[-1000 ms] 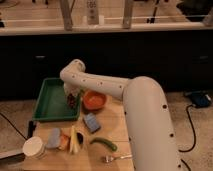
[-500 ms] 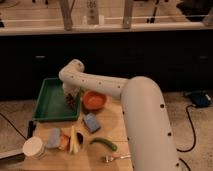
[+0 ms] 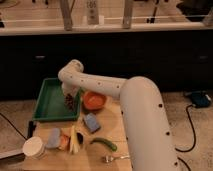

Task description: Place grapes in tray

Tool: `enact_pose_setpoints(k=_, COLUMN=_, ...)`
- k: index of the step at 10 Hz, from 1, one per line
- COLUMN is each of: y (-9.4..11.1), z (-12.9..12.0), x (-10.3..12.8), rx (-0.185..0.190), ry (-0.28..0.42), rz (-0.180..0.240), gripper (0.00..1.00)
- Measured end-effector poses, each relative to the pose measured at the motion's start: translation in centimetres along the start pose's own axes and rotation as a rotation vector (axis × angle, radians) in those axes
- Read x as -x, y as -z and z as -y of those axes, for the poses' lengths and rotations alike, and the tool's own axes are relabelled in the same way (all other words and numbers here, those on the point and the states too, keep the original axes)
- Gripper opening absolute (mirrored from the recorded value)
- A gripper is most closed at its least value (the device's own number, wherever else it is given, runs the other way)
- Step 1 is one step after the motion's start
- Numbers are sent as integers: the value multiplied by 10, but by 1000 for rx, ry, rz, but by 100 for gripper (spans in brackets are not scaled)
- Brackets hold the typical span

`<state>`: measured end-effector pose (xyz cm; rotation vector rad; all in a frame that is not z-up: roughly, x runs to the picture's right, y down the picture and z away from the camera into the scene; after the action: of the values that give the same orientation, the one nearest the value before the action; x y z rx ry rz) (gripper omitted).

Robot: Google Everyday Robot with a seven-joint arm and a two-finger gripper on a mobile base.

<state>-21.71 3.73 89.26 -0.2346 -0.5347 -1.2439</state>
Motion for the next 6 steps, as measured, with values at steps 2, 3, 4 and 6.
enact_pose_setpoints(k=2, y=-1, z=2, x=1, rx=-2, ry=8, rz=2, gripper=2)
enact_pose_setpoints(k=3, y=-2, z=3, x=1, rx=-2, ry=11, rz=2, gripper=2)
enact_pose_setpoints(k=4, y=-2, z=3, x=1, rx=-4, ry=14, rz=2, gripper=2)
enact_pose_setpoints(k=6, y=-2, z=4, x=0, rx=-6, ry=18, rz=2, gripper=2)
